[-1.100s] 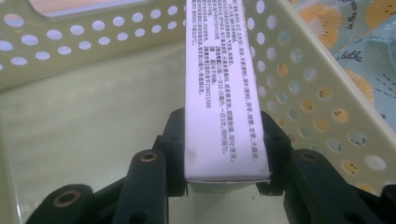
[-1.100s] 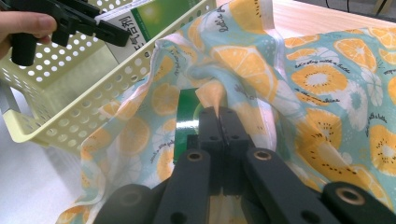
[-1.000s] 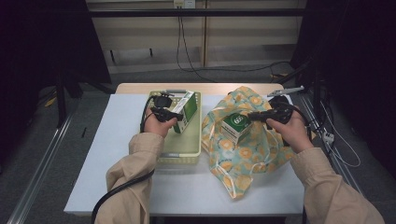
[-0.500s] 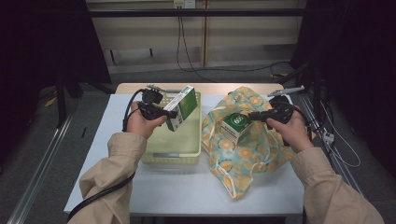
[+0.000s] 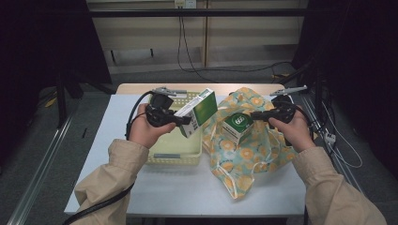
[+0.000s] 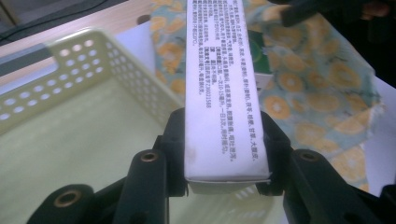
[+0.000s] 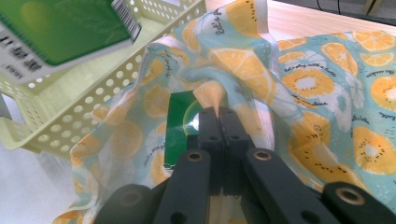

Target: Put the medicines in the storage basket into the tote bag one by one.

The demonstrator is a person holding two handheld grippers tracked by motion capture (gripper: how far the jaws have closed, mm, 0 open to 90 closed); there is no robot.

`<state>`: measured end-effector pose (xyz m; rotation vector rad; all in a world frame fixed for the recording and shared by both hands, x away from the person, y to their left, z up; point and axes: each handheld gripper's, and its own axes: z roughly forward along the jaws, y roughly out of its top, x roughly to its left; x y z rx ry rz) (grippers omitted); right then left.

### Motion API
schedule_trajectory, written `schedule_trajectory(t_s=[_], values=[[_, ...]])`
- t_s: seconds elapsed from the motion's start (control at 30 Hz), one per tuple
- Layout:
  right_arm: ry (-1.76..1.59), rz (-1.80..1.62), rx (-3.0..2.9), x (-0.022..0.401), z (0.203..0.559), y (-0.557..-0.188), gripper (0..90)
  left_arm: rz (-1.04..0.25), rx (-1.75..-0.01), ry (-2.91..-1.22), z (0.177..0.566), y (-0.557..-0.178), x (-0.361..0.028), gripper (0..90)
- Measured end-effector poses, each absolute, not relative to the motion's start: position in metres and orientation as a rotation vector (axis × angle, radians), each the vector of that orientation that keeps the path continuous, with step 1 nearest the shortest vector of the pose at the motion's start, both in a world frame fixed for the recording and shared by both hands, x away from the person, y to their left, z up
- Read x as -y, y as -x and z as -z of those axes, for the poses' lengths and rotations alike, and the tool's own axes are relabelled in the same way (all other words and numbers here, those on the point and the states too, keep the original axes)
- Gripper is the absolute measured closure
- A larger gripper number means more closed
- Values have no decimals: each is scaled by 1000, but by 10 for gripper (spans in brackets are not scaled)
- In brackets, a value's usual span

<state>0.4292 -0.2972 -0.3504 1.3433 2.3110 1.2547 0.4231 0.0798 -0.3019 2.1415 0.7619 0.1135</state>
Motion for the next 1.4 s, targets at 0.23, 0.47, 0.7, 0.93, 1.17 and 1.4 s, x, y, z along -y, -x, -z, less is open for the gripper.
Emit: schedule_trajectory(t_s=[0.23, 0.47, 0.7, 0.93, 1.17, 1.4], values=[[-1339, -1264, -2307, 297, 350, -428, 900, -60, -659, -2158, 303, -405, -57, 632], [-1329, -1269, -2314, 296, 349, -425, 900, -19, -595, -2203, 319, -393, -37, 632], [-1329, -1279, -2304, 297, 346, -423, 900, 15, -565, -2242, 336, -388, -16, 631], [-1328, -1284, -2300, 298, 344, -422, 900, 14, -533, -2301, 349, -385, 11, 631], [-1318, -1282, -2302, 299, 340, -420, 900, 29, -534, -2322, 360, -386, 30, 631], [-1309, -1281, -2296, 299, 334, -419, 900, 19, -557, -2312, 370, -390, 45, 631]])
